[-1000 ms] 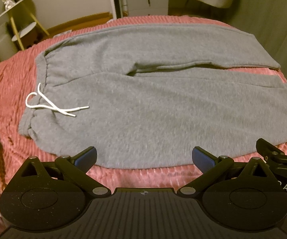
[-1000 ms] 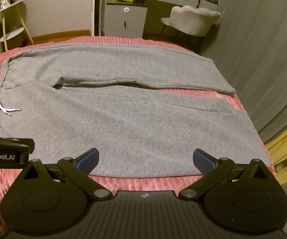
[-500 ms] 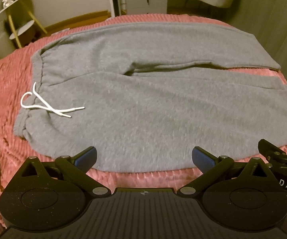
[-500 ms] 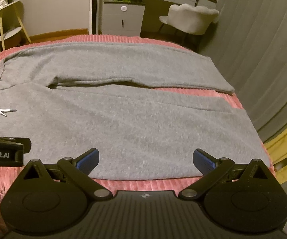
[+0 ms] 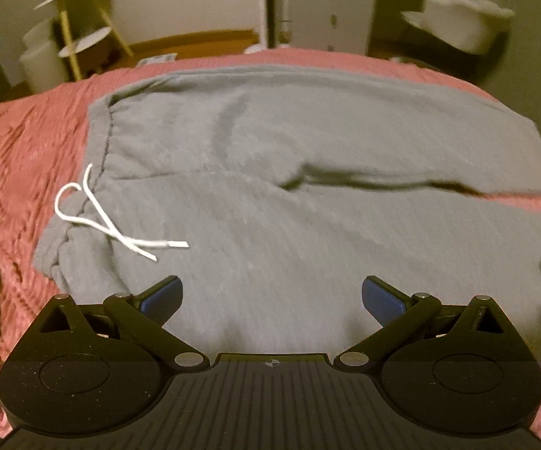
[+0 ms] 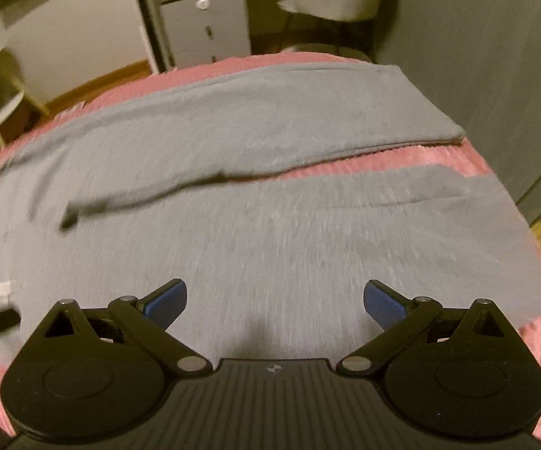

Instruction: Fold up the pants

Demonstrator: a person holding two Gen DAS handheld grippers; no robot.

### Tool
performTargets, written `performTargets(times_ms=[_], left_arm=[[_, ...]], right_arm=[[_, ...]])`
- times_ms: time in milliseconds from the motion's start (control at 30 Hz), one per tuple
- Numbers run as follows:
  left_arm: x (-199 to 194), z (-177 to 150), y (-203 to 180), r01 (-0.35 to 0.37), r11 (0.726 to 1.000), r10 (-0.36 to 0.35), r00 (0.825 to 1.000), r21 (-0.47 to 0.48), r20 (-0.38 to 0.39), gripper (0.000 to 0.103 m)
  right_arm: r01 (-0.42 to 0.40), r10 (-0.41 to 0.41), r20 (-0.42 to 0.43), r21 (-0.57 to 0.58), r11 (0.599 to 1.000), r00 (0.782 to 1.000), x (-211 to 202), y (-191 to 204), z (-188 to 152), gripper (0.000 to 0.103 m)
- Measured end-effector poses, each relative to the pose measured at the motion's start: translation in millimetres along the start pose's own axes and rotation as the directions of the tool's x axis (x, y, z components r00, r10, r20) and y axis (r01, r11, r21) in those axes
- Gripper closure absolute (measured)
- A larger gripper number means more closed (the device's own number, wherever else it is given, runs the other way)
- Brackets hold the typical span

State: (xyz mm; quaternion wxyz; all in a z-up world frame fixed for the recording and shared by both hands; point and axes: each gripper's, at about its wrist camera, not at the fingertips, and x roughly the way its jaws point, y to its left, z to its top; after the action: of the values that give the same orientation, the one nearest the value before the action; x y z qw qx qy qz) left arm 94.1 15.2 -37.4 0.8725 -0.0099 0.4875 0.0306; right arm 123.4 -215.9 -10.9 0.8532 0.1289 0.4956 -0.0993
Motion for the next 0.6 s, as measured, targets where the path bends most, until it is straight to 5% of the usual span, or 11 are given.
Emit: performTargets(times_ms=[233, 333, 600], left_arm=[[46, 59, 25, -0.076, 0.978, 0.082, 0.996, -0.195, 0.02, 0.0], [71, 85, 37, -0.092, 0.96, 0.102, 0.995, -0.263, 0.021, 0.0], [116, 117, 61, -0.217, 0.91, 0.232, 0.973, -0.353, -0.001, 0.0]], right_arm=[[-0.042, 0.008, 0.167, 0.2, 0.979, 0.986, 57, -1, 101, 0.003], [-0.074, 0.048, 0.126, 0.212, 0.975, 0.991, 103, 10, 150, 0.003], [0.011, -0.021, 0.033, 0.27, 0.963, 0.999, 227, 28, 253, 0.003]])
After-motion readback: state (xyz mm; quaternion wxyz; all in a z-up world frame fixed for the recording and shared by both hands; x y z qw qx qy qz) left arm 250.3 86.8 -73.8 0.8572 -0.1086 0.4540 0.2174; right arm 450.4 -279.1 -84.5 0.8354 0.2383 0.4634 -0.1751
